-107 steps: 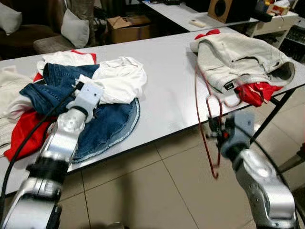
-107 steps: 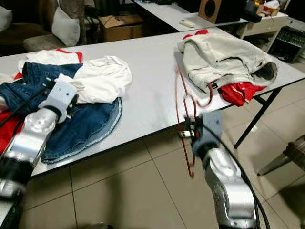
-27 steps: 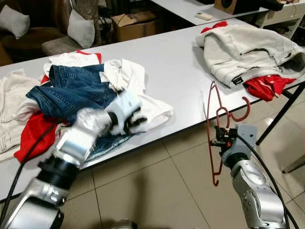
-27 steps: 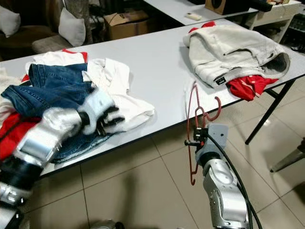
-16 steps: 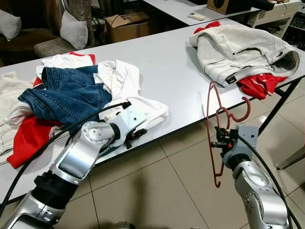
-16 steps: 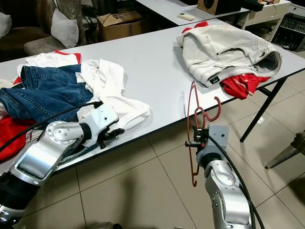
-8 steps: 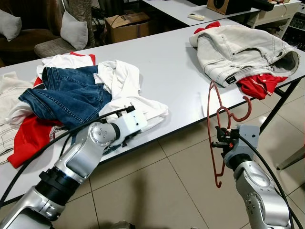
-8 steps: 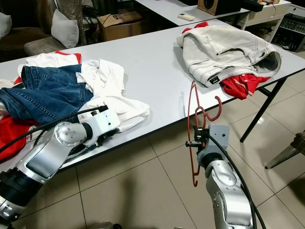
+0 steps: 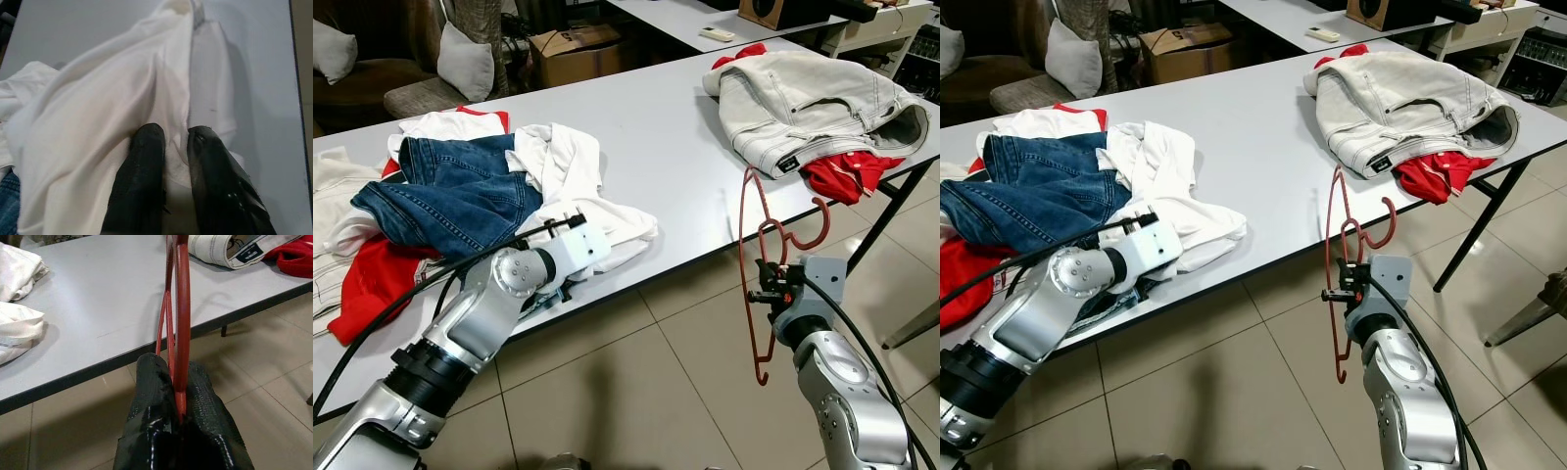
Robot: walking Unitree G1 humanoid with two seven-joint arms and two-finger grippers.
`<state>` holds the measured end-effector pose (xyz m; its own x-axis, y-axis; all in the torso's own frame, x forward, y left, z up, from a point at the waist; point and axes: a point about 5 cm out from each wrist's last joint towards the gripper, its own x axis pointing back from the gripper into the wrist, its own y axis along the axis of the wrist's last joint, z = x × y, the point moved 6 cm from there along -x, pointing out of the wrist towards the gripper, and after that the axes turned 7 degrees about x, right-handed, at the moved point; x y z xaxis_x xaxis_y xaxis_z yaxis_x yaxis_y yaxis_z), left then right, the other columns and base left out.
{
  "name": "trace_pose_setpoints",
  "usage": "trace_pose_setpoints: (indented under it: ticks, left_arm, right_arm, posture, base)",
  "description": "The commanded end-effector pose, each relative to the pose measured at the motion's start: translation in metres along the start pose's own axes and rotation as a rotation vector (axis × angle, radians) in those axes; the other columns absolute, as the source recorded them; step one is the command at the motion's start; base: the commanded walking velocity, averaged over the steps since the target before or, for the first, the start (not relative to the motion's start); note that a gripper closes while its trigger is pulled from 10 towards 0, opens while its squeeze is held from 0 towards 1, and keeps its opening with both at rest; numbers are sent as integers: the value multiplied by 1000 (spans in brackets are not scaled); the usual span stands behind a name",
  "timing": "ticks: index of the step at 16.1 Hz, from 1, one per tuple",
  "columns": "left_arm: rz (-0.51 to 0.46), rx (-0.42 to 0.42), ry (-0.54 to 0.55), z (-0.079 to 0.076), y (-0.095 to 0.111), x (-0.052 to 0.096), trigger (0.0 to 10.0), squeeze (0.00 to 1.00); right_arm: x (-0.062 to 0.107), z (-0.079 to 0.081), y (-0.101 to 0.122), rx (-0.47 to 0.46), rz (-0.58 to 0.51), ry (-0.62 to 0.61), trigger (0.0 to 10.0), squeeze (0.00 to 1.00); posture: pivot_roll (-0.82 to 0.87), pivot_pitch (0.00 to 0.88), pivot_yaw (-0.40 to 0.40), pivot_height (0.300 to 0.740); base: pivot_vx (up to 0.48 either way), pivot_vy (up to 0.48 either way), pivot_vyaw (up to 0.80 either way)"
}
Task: Hang hanger
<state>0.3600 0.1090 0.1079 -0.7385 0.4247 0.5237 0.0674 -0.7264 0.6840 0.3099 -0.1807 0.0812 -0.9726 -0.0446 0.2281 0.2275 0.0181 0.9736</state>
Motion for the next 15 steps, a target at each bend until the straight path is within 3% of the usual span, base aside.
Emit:
trace_pose_setpoints:
  ticks: [1, 3, 5, 6, 7, 8, 10, 13, 14, 15]
  left_arm:
    - [-22, 15, 33, 11, 5, 1, 0, 0]
    - [-21, 19, 43, 14, 4, 2, 0, 0]
    - [-53, 77, 57, 22, 4, 4, 0, 0]
    - [-137, 167, 59, 34, 16, 10, 0, 0]
    - [-174, 203, 55, 38, 21, 12, 0, 0]
    - [-276, 236, 28, 45, 38, 21, 0, 0]
    - [-359, 241, 2, 54, 53, 34, 0, 0]
    - [-409, 256, 24, 67, 61, 44, 0, 0]
    - [-431, 242, 9, 67, 64, 48, 0, 0]
    - [-438, 237, 3, 67, 65, 50, 0, 0]
  right_arm:
    - [2, 3, 7, -2, -23, 53, 10000, 0]
    - [5, 9, 12, -16, -45, 120, 10000, 0]
    - [21, 30, 29, -6, -108, 366, 10000, 0]
    - [36, 40, 33, 4, -112, 516, 10000, 0]
    - [42, 43, 34, 2, -111, 561, 10000, 0]
    - [52, 49, 34, 12, -98, 651, 10000, 0]
    - [62, 55, 29, 42, -52, 758, 10000, 0]
    - [66, 61, 24, 40, -14, 812, 10000, 0]
    - [69, 65, 21, 41, 10, 840, 4471, 0]
    - [70, 66, 19, 45, 20, 853, 2863, 0]
  posture:
    - [-108, 0, 32, 740]
    - [-106, 0, 35, 740]
    - [-106, 0, 35, 740]
    - [-110, 0, 40, 740]
    - [-110, 0, 40, 740]
    - [-110, 0, 41, 740]
    - [-109, 0, 41, 740]
    - [-104, 0, 37, 740]
    - [-100, 0, 35, 740]
    - [-100, 0, 35, 740]
  base:
    - [0, 0, 0]
    - [0, 0, 0]
    - [0, 0, 0]
    - [0, 0, 0]
    - [0, 0, 0]
    - [0, 0, 0]
    - [0, 0, 0]
    - [0, 0, 0]
    - [0, 0, 0]
    - [0, 0, 0]
